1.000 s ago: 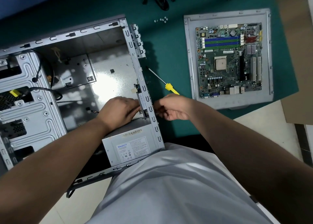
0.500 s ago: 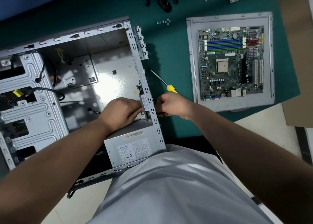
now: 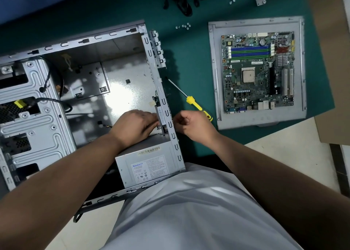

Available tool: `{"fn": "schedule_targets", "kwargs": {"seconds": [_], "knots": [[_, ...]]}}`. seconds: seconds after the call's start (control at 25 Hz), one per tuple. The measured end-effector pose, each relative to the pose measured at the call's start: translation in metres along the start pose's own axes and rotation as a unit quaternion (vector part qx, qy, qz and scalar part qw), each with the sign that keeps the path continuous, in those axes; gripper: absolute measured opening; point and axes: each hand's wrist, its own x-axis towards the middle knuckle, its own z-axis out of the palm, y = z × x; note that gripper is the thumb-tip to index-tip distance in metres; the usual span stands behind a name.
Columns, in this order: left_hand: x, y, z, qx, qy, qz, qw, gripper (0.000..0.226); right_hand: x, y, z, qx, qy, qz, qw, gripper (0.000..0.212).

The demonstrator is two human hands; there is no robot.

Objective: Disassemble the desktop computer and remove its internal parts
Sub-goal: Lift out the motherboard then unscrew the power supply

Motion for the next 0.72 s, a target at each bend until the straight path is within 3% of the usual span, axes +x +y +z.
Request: {"fn": "schedule_targets", "kwargs": {"seconds": [0.28, 0.56, 0.72], "knots": [[-0.001, 0.000, 0.000, 0.001, -0.003, -0.006, 1.000, 0.031, -0.007, -0.002, 0.005, 0.033, 0.024, 0.013, 0.999, 0.024], [-0.001, -0.002, 0.001, -0.015, -0.015, -0.012, 1.000, 0.034, -0.002, -0.010, -0.006, 0.250, -0.015, 0.101, 0.963, 0.010], [-0.002, -0.001, 0.000, -0.017, -0.018, -0.012, 1.000, 0.034, 0.002, -0.019, -0.003, 0.334, 0.003, 0.123, 0.934, 0.032]]}}
